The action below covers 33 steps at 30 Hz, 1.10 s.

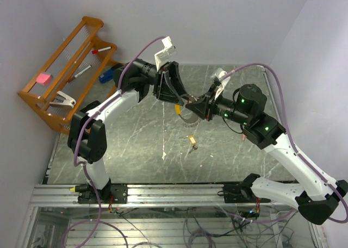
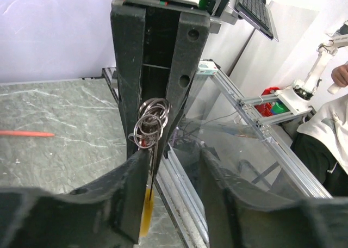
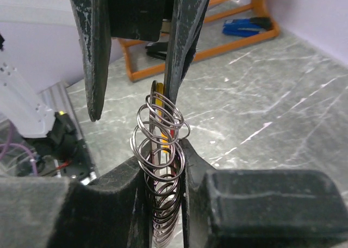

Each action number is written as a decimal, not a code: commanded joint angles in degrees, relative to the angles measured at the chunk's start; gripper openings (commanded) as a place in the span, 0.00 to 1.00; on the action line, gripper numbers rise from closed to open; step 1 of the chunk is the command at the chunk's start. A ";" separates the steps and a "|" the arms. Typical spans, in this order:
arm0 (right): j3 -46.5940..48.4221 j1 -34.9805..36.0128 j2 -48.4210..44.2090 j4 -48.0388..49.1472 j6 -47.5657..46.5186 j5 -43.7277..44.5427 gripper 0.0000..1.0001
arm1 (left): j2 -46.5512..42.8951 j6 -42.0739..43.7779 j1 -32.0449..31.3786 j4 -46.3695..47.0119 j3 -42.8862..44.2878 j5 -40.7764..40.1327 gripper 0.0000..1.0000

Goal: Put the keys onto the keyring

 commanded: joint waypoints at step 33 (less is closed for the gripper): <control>17.45 0.40 10.46 -6.32 -22.70 9.69 0.00 | 11.52 30.78 20.60 -66.76 49.74 -36.81 0.89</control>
